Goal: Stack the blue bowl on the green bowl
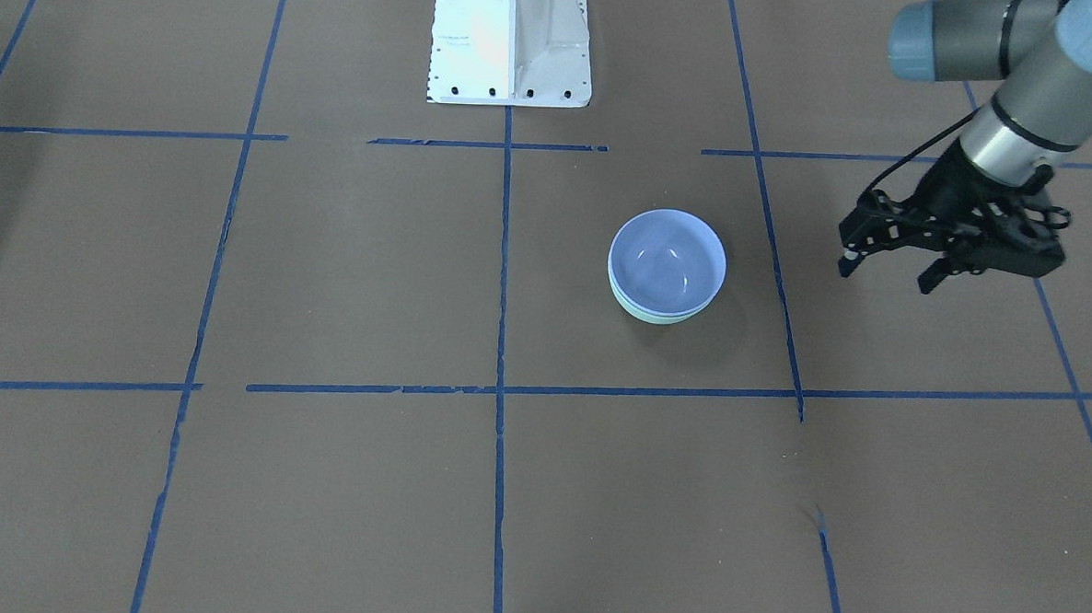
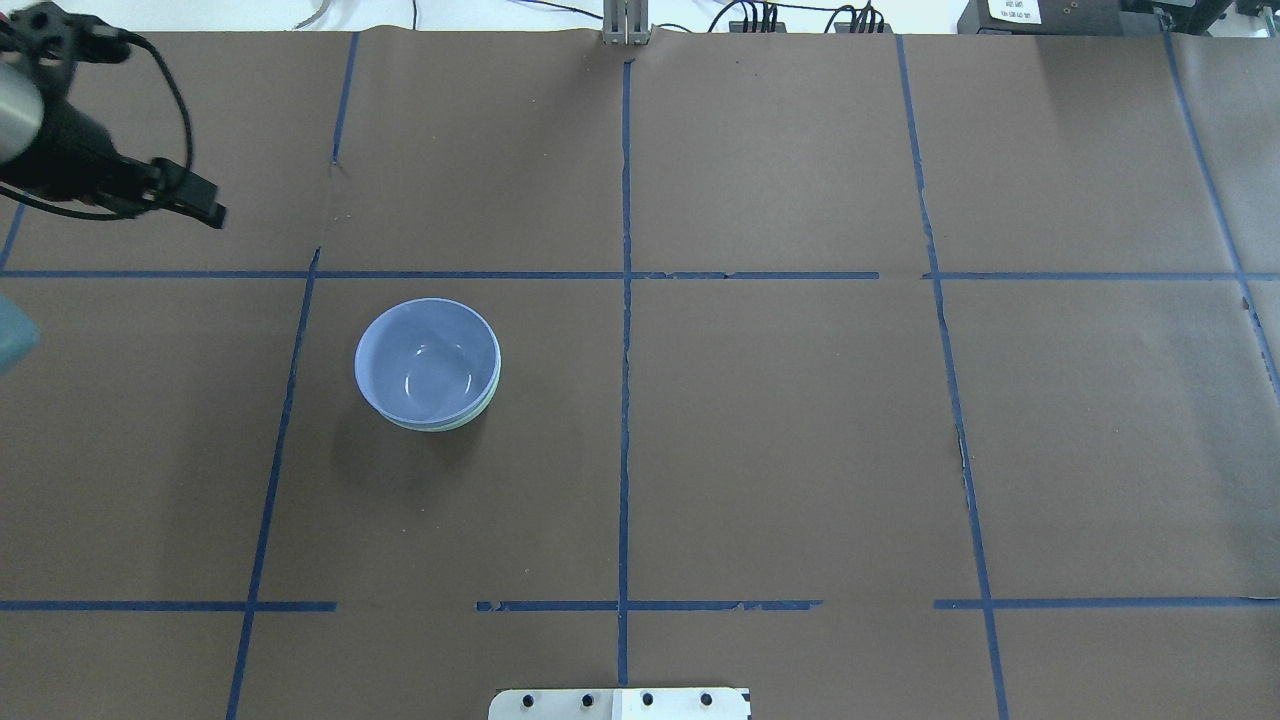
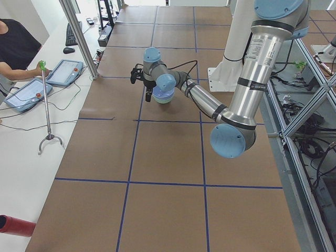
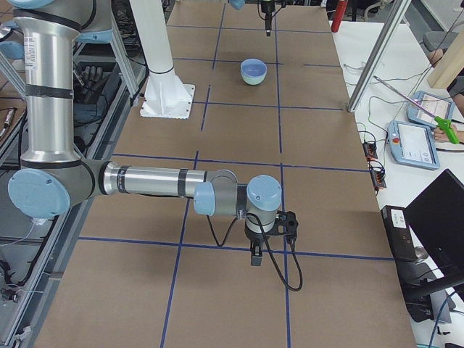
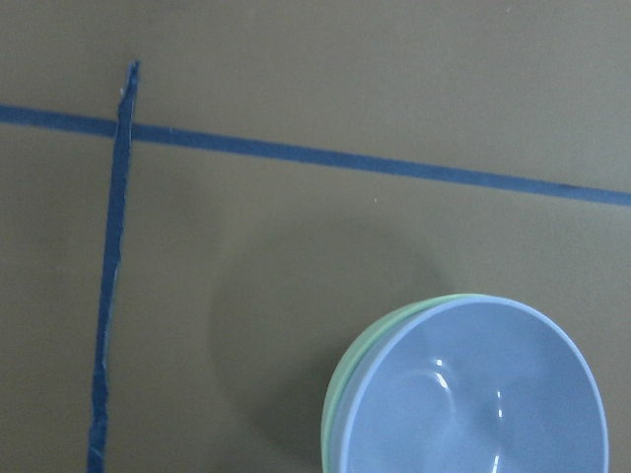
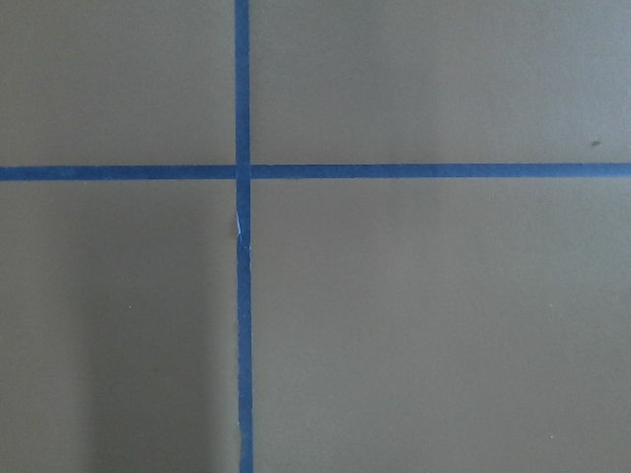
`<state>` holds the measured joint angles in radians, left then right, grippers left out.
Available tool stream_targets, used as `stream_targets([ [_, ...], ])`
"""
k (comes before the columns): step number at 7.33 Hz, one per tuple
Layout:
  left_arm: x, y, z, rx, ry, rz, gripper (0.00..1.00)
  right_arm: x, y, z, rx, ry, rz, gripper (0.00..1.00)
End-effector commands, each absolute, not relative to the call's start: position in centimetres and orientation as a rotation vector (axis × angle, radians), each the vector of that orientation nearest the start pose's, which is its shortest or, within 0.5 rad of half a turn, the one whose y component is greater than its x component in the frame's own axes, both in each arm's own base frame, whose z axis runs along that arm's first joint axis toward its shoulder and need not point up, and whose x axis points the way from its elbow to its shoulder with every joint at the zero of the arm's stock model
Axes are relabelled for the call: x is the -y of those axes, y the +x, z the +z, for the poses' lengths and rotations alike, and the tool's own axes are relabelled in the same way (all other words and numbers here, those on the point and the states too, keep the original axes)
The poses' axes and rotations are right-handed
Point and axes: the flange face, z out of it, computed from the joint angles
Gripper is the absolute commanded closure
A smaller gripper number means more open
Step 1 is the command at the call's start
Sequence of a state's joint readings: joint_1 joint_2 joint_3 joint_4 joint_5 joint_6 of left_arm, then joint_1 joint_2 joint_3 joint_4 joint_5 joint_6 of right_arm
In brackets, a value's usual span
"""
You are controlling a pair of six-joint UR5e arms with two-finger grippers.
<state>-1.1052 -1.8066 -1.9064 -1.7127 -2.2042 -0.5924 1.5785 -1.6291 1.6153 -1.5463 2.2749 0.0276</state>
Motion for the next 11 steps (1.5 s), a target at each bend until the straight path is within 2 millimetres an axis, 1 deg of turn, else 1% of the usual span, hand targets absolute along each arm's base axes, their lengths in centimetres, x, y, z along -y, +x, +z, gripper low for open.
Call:
stream_targets([
  [1, 54.3, 7.5, 41.5, -0.762, 0.376, 0.25, 0.0, 46.7, 7.2, 66.7, 0.704, 0.002, 0.031, 0.0],
  [2, 54.2, 4.0, 44.6, -0.722, 0.382, 0.275, 0.0, 46.7, 7.2, 66.7, 0.704, 0.003, 0.03, 0.0],
  [3, 52.8, 0.2, 48.5, -0.699, 0.342, 0.216, 0.0, 46.7, 7.2, 66.7, 0.704, 0.002, 0.031, 0.0],
  [4, 52.0, -2.6, 53.3, -0.687, 0.276, 0.144, 0.0, 46.7, 7.2, 66.7, 0.704, 0.003, 0.03, 0.0],
  [5, 51.2, -5.9, 57.1, -0.664, 0.256, 0.155, 0.0, 46.7, 7.2, 66.7, 0.706, 0.003, 0.03, 0.0],
  [6, 50.3, -10.0, 61.4, -0.648, 0.235, 0.154, 0.0, 46.7, 7.2, 66.7, 0.704, 0.003, 0.03, 0.0],
  [7, 49.8, -10.6, 63.9, -0.658, 0.161, 0.118, 0.0, 46.7, 7.2, 66.7, 0.704, 0.003, 0.03, 0.0],
  [8, 49.1, -10.6, 64.8, -0.674, 0.076, 0.086, 0.0, 46.7, 7.2, 66.7, 0.704, 0.003, 0.03, 0.0],
  [9, 48.6, -10.2, 64.9, -0.726, 0.029, 0.063, 0.0, 46.7, 7.2, 66.7, 0.704, 0.003, 0.03, 0.0],
  [10, 47.4, -9.8, 65.3, -0.775, 0.006, 0.047, 0.0, 46.7, 7.2, 66.7, 0.704, 0.003, 0.03, 0.0],
  [11, 47.6, -9.5, 64.9, -0.802, 0.012, 0.044, 0.0, 46.7, 7.2, 66.7, 0.706, 0.003, 0.03, 0.0],
])
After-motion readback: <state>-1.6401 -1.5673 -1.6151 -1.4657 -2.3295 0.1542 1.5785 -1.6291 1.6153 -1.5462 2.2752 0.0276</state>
